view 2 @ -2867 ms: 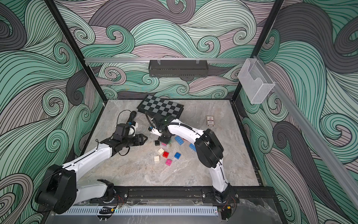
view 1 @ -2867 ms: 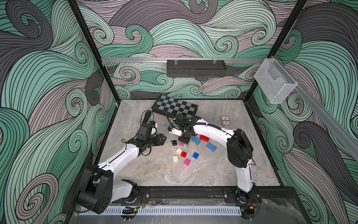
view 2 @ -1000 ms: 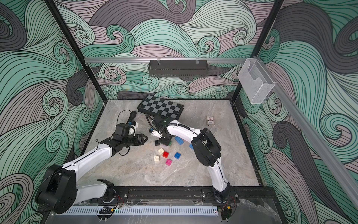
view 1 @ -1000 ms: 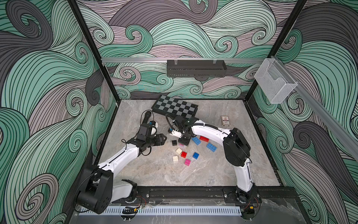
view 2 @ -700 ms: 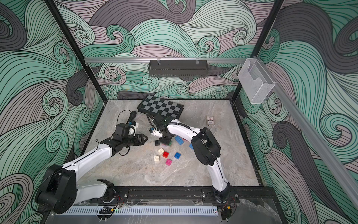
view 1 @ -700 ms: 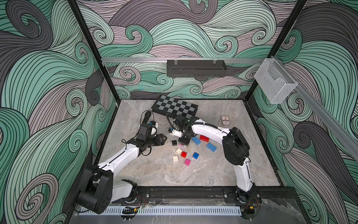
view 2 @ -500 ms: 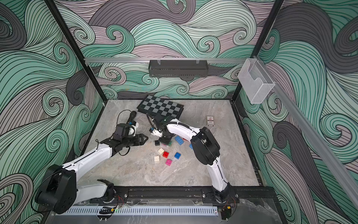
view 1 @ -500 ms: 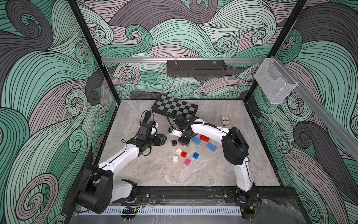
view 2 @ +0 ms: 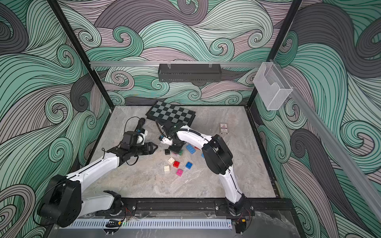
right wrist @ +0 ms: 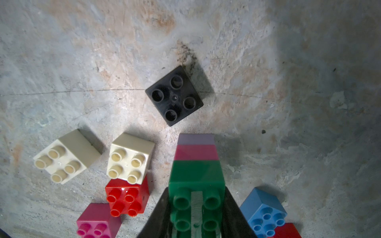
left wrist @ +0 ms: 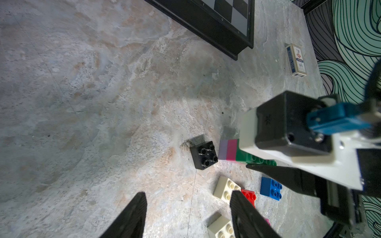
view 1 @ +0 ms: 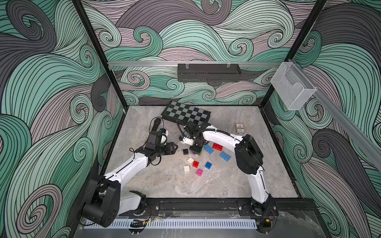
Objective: Assemble the letter p with lego
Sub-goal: Assemble the lego brick with the lego brick, then pick up the lego brick from the center of the board.
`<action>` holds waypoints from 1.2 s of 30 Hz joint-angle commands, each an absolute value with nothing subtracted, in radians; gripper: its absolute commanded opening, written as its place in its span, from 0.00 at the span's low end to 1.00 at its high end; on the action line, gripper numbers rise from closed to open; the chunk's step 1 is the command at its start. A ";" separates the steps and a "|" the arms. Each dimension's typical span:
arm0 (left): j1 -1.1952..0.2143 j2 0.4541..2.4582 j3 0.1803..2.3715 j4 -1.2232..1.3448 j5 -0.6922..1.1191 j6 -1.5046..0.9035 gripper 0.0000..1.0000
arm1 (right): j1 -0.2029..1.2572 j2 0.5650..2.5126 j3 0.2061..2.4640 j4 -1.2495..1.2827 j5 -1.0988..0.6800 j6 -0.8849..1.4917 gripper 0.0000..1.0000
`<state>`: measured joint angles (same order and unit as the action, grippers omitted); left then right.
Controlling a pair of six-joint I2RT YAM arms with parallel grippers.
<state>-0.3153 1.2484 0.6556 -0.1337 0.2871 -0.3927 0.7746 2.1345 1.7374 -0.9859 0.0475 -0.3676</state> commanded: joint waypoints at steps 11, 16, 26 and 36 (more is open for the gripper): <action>-0.315 1.250 0.653 -0.119 0.310 -0.380 0.66 | 0.773 2.057 1.735 -1.013 0.046 -0.325 0.68; -0.316 1.247 0.654 -0.117 0.316 -0.385 0.66 | 0.773 1.879 1.577 -0.964 0.095 -0.278 0.68; -0.315 1.207 0.651 -0.122 0.293 -0.384 0.65 | 0.779 1.637 1.156 -0.815 0.093 -0.151 0.64; -0.316 1.170 0.634 -0.113 0.288 -0.374 0.65 | 0.801 1.731 1.106 -0.737 0.107 -0.100 0.59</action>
